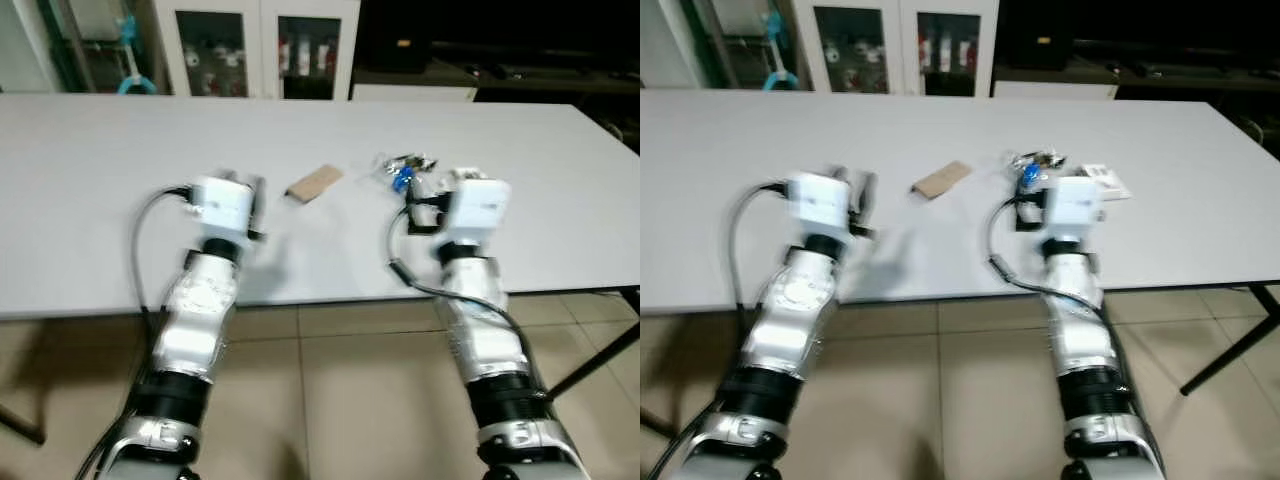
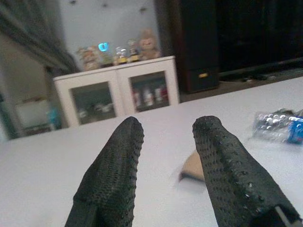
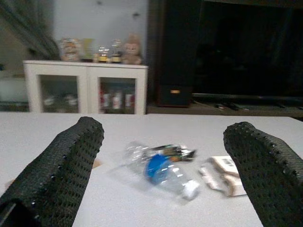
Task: Picking trash to rubbish bin
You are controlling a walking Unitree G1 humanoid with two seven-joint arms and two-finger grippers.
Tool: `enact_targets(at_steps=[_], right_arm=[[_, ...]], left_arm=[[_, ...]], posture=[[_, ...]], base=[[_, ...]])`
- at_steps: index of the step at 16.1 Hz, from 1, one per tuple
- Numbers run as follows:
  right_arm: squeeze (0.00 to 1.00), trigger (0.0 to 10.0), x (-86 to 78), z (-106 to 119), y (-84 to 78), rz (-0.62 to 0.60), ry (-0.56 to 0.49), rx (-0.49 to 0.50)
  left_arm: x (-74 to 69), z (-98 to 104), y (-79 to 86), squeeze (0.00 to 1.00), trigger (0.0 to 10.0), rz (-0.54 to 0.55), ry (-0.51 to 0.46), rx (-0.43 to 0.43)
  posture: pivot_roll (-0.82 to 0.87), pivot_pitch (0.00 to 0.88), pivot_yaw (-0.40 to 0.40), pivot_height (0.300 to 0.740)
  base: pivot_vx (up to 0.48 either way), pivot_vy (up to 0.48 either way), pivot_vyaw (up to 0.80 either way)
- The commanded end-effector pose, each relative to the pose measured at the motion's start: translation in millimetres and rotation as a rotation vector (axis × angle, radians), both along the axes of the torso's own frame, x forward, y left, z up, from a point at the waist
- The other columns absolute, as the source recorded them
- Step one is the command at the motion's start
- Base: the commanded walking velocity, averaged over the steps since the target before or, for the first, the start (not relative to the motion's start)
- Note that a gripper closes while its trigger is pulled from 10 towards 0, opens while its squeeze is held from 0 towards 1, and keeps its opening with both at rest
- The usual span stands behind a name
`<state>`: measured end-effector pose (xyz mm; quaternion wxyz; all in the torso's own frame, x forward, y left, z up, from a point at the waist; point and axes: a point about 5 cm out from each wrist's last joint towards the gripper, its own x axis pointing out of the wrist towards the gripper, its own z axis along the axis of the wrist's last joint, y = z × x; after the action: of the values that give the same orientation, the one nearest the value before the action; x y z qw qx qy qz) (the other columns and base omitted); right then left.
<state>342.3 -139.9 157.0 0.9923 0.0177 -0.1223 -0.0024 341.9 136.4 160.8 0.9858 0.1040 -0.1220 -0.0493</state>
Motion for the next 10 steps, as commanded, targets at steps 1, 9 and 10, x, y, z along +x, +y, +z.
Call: enact_targets(at_steps=[1, 9, 10], right_arm=[[0.00, 10.0, -0.4, 5.1, 10.5, 0.031, -0.020, 0.012], [0.00, 10.0, 0.7, 5.9, 12.8, 0.046, -0.019, 0.010], [0.00, 10.0, 0.5, 5.3, 13.5, 0.051, -0.018, 0.008]], left_arm=[[0.7, 4.4, 10.5, 0.00, 10.0, 0.025, -0.009, 0.006], [0.7, 5.1, 7.2, 0.00, 10.0, 0.007, -0.012, 0.015], [0.7, 4.6, 6.7, 0.00, 10.0, 0.007, -0.009, 0.016]], posture=[[0.00, 0.005, -0.051, 0.740], [0.00, 0.003, -0.052, 0.740], [0.00, 0.004, -0.053, 0.740]], base=[[0.469, 0.000, 0.00], [0.138, 0.000, 0.00], [0.000, 0.000, 0.00]])
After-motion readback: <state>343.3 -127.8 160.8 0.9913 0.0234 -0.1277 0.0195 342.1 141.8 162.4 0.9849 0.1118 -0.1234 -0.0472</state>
